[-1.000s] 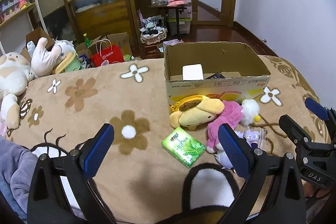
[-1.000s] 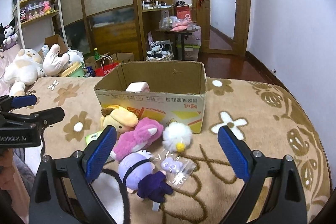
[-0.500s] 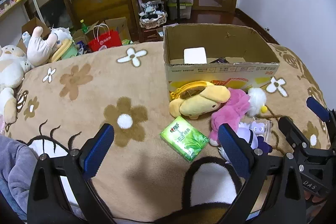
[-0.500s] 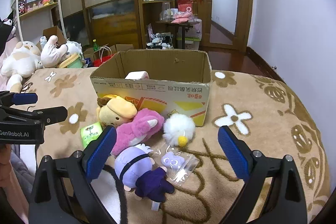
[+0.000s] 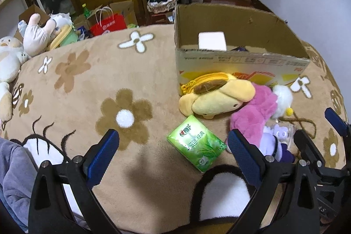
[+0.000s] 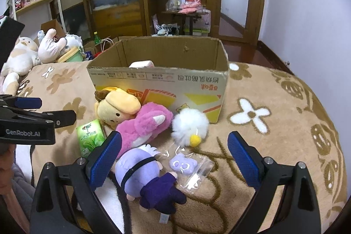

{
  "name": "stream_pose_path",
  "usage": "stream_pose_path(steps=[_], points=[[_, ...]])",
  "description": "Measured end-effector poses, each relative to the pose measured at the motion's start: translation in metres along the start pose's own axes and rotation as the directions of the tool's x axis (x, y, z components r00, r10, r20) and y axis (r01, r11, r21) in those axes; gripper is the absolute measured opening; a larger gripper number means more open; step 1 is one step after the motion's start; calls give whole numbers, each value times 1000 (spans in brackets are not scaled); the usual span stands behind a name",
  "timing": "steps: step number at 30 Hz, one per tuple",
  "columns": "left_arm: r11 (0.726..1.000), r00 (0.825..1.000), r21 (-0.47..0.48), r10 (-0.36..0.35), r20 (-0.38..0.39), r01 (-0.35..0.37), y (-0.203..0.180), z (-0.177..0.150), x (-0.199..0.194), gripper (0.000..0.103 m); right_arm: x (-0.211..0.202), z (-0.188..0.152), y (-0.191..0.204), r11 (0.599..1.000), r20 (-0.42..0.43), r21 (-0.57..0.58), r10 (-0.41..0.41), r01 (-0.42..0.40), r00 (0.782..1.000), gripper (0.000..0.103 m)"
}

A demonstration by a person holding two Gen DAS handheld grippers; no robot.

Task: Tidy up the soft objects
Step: 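Grasp the lavender-haired plush doll with the right tool while the left tool grasps the green tissue pack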

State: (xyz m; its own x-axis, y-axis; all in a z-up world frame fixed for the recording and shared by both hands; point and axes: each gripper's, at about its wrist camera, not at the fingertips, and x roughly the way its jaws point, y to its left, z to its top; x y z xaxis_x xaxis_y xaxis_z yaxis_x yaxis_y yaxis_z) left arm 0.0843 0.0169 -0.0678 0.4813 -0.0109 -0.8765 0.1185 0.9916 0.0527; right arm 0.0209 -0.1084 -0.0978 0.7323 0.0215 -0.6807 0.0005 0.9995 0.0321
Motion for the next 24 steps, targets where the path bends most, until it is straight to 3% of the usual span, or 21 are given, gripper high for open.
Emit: stream_pose_path(steps=[9,24], points=[[1000,997,6,16,-76,-16,-5,3,31,98,18,-8,2,999,-88,28,30,-28,996,101],[1000,984,-16,-23,-177,21,-14,2,76,98,40,-20,19,996,-185,-4,86,-88,979,101]])
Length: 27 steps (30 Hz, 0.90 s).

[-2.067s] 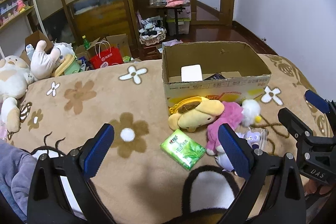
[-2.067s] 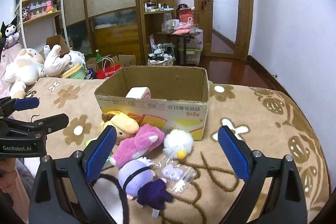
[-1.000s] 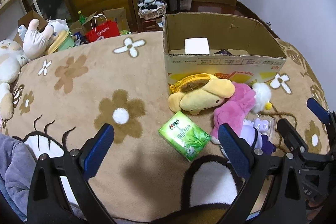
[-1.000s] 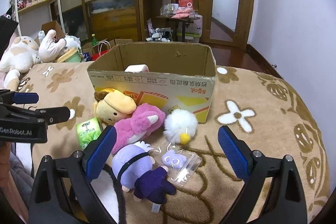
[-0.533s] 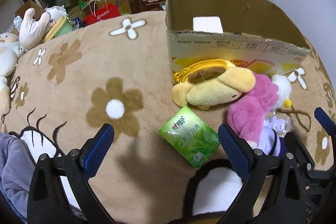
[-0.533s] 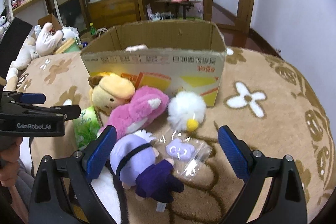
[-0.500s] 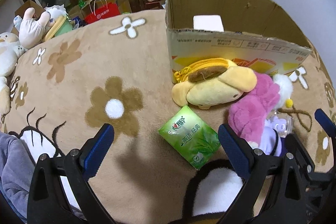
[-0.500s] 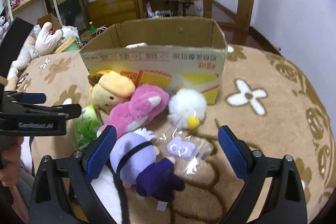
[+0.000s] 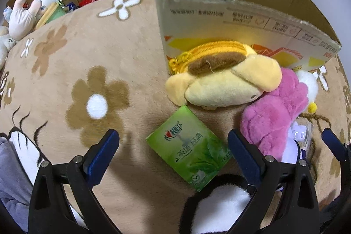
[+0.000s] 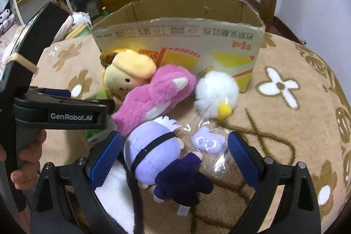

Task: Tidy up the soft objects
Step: 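Grasp the lavender-haired plush doll with the right tool while the left tool grasps the green tissue pack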

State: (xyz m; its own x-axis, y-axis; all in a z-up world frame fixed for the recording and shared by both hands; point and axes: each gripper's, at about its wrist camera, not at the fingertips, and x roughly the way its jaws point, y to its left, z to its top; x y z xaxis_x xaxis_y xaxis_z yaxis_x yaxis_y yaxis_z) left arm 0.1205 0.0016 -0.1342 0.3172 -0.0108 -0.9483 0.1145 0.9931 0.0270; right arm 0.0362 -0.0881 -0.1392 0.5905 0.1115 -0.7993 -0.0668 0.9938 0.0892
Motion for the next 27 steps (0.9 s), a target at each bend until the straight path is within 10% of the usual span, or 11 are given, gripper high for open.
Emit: stream_pose_path(steps=[16,27], points=[[994,995,-96,-52,-90,43,17,6,32,97,17,-5,8,999,-44,-30,-20,19,999,101],[992,989,-93,-99,-107,89,27,6,39,76,20,-7,11,999,-52,-41,-29,26,998,101]])
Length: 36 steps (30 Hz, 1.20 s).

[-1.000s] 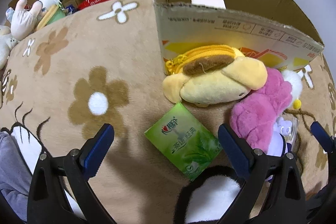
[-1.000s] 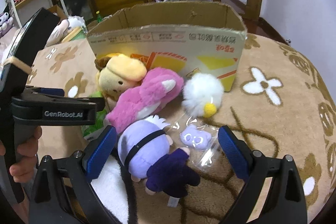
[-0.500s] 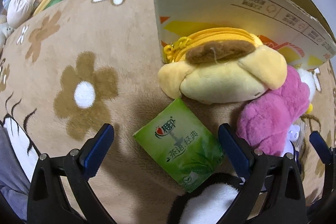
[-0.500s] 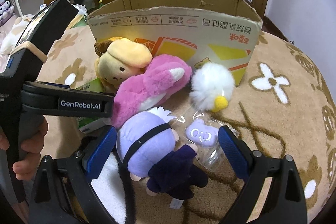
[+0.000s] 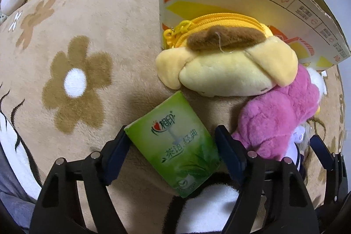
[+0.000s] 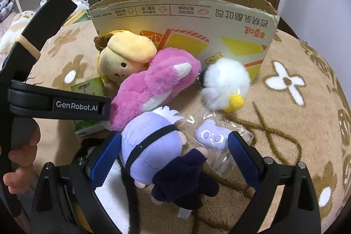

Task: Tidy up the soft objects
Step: 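Grasp the lavender-haired plush doll with the right tool while the left tool grasps the green tissue pack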

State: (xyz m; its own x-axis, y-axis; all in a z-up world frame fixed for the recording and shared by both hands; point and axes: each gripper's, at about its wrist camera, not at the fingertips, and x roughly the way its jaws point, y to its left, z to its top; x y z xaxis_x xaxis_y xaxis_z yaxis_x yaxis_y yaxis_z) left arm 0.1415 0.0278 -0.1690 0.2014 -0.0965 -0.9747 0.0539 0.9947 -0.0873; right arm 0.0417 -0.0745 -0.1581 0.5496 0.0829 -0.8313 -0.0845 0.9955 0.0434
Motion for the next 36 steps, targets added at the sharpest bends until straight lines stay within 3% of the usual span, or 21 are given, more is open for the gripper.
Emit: stream_pose_path(steps=[9,16,28,36], points=[[1000,1000,20,18,25,-18,-6,-10,0,76,8,-3,-3,999,-32,25,37,-36,999,96],[999,999,36,37,30,-38,-15,-16,-6,75,8,-6,2,995,-58,31,100,-99,993,78],[997,998,57,47,46,-49,-28,-21,-21,74,0,-13,13,995,-55,-2,98,-98,994,64],[997,996,64,48,71,-52,-33,-31,-34,74,-16,-13,-1,994,-41,30,104,-103,994,61]])
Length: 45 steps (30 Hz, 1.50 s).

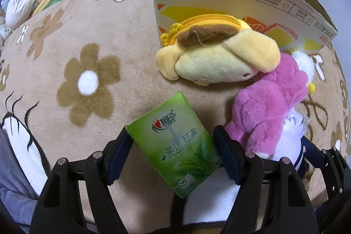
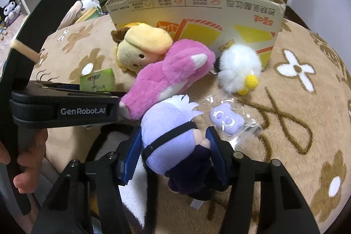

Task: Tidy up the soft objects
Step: 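Grasp the lavender-haired plush doll with the right tool while the left tool grasps the green tissue pack, then lift both items over the box and open both tools to drop them in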

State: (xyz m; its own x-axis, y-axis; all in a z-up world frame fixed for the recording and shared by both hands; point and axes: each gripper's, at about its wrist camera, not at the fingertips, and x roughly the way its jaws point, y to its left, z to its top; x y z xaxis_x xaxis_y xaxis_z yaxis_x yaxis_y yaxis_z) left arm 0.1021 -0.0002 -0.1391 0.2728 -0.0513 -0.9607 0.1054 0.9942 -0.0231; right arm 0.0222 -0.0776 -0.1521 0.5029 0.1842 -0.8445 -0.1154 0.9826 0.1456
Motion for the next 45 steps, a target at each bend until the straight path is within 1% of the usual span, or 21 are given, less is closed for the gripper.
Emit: stream_pose_path(steps=[5,11,16,19,22,26,29,32,35,41,43,45], points=[[1000,999,-8,-3,40,3,0,-4,-14,74,-15,0,-14,999,25,37,-12,11,1000,61],[1000,992,6,-9,128,8,-5,-13,-43,74,-42,2,-33,995,99,93,-47,38,994,61],[1000,976,21,-10,218,6,-9,-20,-68,73,-60,5,-41,992,165,111,-80,62,983,61],[1000,962,21,-20,272,15,-5,-21,-81,73,-68,9,-42,990,198,116,-104,82,975,61],[1000,943,25,-22,333,14,-2,-19,-93,73,-73,12,-38,988,234,121,-121,94,965,61],[999,911,30,-32,411,21,-1,-20,-110,73,-85,16,-37,987,287,122,-132,100,949,61],[999,883,34,-37,468,24,3,-20,-119,73,-94,18,-37,988,325,121,-134,99,936,61],[999,860,37,-39,508,24,3,-20,-127,73,-103,22,-39,988,366,128,-131,89,921,61],[999,831,43,-44,554,24,2,-21,-138,73,-110,26,-41,988,401,135,-129,81,907,61],[997,786,72,-54,616,12,-5,-17,-153,73,-124,41,-46,989,464,136,-118,61,878,61],[996,775,84,-63,629,13,-7,-15,-156,73,-129,44,-47,990,483,133,-111,53,868,61],[995,760,96,-70,646,9,-10,-12,-160,73,-132,51,-48,991,501,125,-103,46,859,61]])
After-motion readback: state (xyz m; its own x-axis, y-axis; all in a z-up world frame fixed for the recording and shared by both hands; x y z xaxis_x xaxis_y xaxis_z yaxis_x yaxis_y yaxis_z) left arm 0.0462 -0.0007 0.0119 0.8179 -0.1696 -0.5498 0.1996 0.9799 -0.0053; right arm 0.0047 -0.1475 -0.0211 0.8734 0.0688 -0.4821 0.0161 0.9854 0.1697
